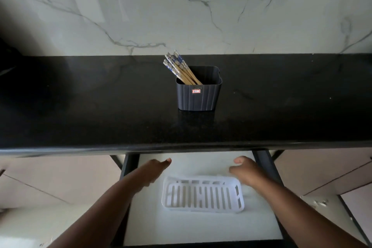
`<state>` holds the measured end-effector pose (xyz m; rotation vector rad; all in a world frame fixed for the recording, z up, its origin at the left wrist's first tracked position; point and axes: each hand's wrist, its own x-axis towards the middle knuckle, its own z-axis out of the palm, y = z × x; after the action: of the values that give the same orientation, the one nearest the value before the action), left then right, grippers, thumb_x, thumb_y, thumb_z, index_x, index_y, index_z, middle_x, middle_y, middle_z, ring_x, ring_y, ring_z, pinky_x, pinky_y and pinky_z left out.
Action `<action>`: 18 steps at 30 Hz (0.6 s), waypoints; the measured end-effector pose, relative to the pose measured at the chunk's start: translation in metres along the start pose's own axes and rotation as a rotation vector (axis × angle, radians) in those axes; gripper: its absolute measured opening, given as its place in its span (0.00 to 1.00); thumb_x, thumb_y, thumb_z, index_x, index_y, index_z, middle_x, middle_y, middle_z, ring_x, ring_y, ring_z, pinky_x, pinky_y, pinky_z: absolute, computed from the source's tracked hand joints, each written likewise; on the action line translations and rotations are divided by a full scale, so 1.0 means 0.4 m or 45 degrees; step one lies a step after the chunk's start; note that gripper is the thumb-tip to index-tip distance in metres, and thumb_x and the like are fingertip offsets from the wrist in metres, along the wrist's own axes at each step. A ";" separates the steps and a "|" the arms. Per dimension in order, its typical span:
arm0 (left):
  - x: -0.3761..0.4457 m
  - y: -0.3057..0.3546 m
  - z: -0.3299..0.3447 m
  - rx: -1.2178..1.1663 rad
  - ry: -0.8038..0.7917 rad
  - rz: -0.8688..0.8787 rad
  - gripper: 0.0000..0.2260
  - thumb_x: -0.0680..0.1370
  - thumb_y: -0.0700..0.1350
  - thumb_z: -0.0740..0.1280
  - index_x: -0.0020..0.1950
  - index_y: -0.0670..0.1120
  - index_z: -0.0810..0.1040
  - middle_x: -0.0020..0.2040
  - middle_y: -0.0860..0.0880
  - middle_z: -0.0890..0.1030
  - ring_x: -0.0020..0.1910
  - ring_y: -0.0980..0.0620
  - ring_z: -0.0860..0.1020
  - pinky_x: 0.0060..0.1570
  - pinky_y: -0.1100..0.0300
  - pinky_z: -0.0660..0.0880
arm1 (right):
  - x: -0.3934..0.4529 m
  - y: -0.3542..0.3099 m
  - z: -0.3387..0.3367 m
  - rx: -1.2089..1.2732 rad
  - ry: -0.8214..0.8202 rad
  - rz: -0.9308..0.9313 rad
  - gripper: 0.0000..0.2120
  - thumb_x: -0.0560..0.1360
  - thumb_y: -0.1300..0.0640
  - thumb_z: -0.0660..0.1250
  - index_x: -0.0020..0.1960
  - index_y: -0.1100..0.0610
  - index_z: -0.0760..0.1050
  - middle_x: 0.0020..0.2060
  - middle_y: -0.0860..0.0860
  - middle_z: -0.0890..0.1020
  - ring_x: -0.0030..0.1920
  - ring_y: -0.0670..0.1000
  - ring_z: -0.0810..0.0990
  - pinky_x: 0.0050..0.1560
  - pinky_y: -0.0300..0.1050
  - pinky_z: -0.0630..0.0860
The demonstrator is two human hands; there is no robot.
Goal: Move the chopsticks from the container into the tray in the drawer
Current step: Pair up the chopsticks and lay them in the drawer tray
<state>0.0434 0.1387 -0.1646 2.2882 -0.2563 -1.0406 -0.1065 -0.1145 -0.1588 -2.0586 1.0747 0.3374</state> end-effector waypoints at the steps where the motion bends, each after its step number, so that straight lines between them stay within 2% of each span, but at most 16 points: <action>1: -0.013 0.034 -0.032 -0.097 -0.035 0.091 0.22 0.79 0.63 0.57 0.61 0.47 0.73 0.53 0.47 0.79 0.48 0.51 0.77 0.44 0.59 0.74 | -0.006 -0.036 -0.024 0.058 -0.010 -0.067 0.21 0.74 0.53 0.68 0.63 0.63 0.75 0.51 0.57 0.82 0.46 0.56 0.81 0.46 0.46 0.78; 4: -0.036 0.154 -0.139 -0.514 -0.072 0.218 0.18 0.78 0.61 0.60 0.56 0.49 0.78 0.51 0.48 0.82 0.47 0.49 0.80 0.46 0.55 0.74 | -0.036 -0.167 -0.113 0.342 0.015 -0.236 0.10 0.75 0.53 0.69 0.49 0.61 0.80 0.38 0.53 0.81 0.30 0.50 0.75 0.31 0.40 0.69; 6: -0.025 0.224 -0.207 -0.692 0.028 0.305 0.19 0.78 0.61 0.60 0.55 0.48 0.79 0.51 0.46 0.83 0.46 0.47 0.80 0.46 0.55 0.74 | -0.046 -0.247 -0.174 0.496 0.130 -0.361 0.07 0.75 0.54 0.69 0.46 0.58 0.80 0.37 0.52 0.81 0.29 0.49 0.73 0.30 0.40 0.69; 8: -0.006 0.281 -0.261 -0.794 0.117 0.389 0.25 0.78 0.65 0.57 0.60 0.47 0.77 0.56 0.46 0.81 0.54 0.46 0.79 0.48 0.53 0.75 | -0.041 -0.313 -0.219 0.589 0.242 -0.448 0.10 0.76 0.49 0.67 0.45 0.57 0.79 0.41 0.55 0.83 0.35 0.52 0.78 0.36 0.45 0.75; 10: 0.023 0.324 -0.294 -0.876 0.151 0.424 0.32 0.77 0.68 0.53 0.68 0.47 0.72 0.65 0.45 0.76 0.64 0.43 0.75 0.59 0.50 0.73 | -0.011 -0.358 -0.246 0.668 0.328 -0.439 0.15 0.77 0.44 0.64 0.48 0.56 0.77 0.50 0.59 0.83 0.48 0.59 0.82 0.50 0.53 0.80; 12: 0.049 0.366 -0.306 -0.958 0.154 0.428 0.37 0.76 0.70 0.50 0.73 0.45 0.66 0.73 0.42 0.68 0.72 0.39 0.66 0.69 0.45 0.64 | 0.035 -0.386 -0.262 0.788 0.304 -0.368 0.25 0.77 0.37 0.61 0.59 0.58 0.75 0.61 0.61 0.78 0.60 0.62 0.78 0.59 0.58 0.77; 14: 0.072 0.407 -0.304 -1.045 0.139 0.410 0.41 0.75 0.72 0.47 0.76 0.44 0.62 0.76 0.41 0.62 0.75 0.39 0.59 0.72 0.44 0.58 | 0.087 -0.401 -0.268 0.907 0.192 -0.316 0.35 0.74 0.32 0.58 0.71 0.55 0.66 0.69 0.59 0.71 0.67 0.61 0.72 0.63 0.56 0.73; 16: 0.095 0.437 -0.294 -1.070 0.116 0.399 0.43 0.73 0.74 0.44 0.78 0.44 0.56 0.78 0.43 0.57 0.76 0.41 0.55 0.75 0.46 0.53 | 0.133 -0.410 -0.266 0.989 0.098 -0.301 0.42 0.71 0.27 0.57 0.76 0.51 0.58 0.75 0.56 0.64 0.72 0.59 0.65 0.68 0.57 0.67; 18: 0.116 0.457 -0.274 -1.063 0.087 0.405 0.45 0.72 0.75 0.41 0.78 0.44 0.53 0.79 0.44 0.54 0.77 0.45 0.52 0.75 0.48 0.48 | 0.166 -0.417 -0.262 1.040 0.029 -0.303 0.47 0.66 0.23 0.57 0.77 0.49 0.55 0.77 0.54 0.59 0.75 0.57 0.60 0.72 0.57 0.62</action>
<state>0.1681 0.0231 -0.0283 1.4656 -0.1151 -0.7122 0.0530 -0.1731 -0.0391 -1.4205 0.7799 -0.2244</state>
